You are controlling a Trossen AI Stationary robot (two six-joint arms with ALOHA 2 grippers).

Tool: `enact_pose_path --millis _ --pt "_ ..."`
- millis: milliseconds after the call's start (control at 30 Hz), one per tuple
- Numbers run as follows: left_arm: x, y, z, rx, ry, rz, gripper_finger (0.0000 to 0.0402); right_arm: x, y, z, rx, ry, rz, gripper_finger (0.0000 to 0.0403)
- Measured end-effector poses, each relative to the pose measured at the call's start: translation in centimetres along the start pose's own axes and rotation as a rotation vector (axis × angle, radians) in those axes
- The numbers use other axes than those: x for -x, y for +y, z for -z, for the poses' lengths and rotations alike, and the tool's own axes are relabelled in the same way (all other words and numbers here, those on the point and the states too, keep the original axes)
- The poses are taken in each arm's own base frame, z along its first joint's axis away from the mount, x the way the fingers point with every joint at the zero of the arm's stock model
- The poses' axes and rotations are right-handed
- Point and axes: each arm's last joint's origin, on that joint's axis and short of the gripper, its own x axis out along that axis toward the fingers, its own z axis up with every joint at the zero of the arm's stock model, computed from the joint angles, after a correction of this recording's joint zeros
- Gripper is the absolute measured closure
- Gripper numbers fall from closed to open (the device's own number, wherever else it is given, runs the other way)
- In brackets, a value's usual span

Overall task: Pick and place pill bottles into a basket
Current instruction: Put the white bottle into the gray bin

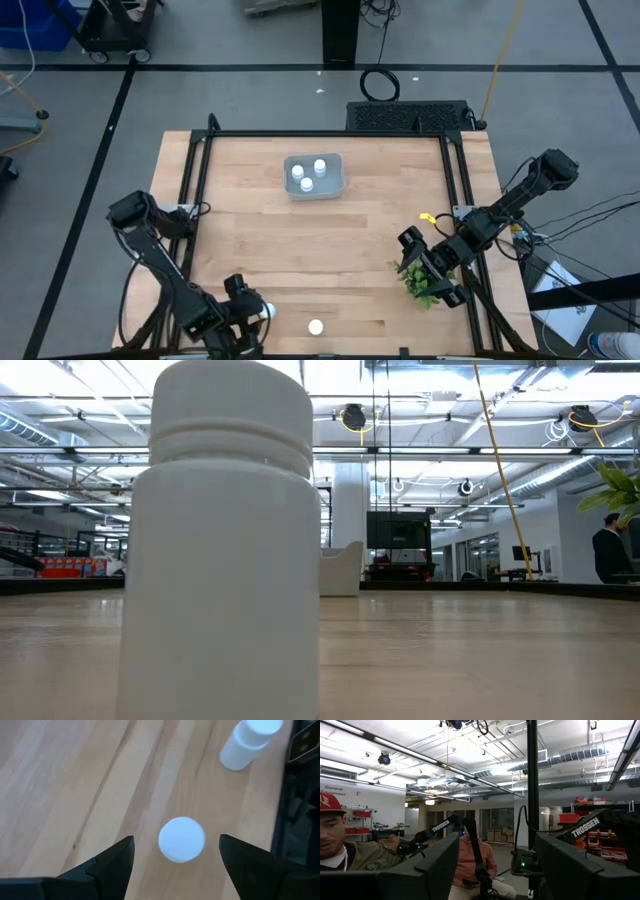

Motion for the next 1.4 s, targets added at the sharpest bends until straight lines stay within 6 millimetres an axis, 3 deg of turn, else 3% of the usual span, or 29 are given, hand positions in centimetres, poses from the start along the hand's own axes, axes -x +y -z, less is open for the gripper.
enact_pose_path --millis 1400 --pt "-4.2 1.3 1.7 0.074 -0.004 0.098 0.0106 0.0 0.0 0.1 0.001 0.009 0.000 0.0149"
